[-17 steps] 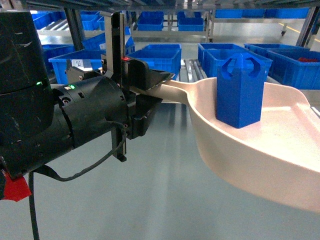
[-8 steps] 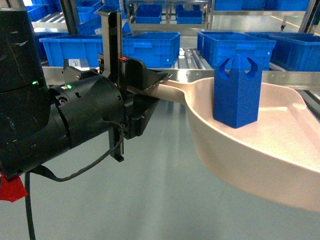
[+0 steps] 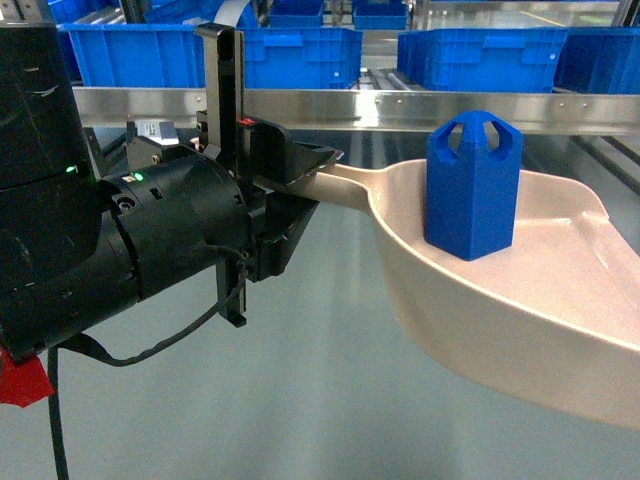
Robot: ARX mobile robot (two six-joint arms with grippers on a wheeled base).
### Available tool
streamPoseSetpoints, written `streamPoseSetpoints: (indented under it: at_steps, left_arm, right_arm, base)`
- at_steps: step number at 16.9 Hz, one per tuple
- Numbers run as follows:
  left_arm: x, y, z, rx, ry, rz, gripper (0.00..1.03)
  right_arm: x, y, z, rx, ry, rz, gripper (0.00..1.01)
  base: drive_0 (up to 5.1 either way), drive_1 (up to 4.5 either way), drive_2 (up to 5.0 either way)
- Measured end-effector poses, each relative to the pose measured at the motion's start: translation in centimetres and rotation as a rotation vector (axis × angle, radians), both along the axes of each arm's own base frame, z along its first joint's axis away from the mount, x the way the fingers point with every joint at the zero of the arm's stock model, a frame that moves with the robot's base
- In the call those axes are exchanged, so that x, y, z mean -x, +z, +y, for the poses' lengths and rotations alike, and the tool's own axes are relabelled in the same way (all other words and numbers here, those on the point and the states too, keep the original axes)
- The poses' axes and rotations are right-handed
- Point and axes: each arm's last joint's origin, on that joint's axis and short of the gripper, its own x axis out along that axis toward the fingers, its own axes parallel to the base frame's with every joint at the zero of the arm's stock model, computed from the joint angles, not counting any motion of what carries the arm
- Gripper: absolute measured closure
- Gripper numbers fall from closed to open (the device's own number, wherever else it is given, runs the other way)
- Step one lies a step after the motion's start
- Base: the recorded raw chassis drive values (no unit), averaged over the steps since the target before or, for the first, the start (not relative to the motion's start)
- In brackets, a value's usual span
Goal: Place part in tray to right shelf
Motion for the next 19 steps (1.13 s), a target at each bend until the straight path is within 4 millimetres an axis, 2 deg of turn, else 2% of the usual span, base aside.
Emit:
streamPoseSetpoints:
  at_steps: [9,19]
  left_arm:
    - [0.01,0.09,-0.01,0.003,-0.001,-0.007,0.87]
    - [0.00,0.07,-0.01,0.003,-0.001,-0.006,0.87]
  right_arm:
    - [0.01,0.04,-0.01,-0.003,0.000,-0.002,0.03]
    - [0.00,0.03,-0.01,-0.003,0.000,-0.002,0.03]
  base:
    - [0.0,1.14,-1.0]
    - [0.0,3.90,-3.8]
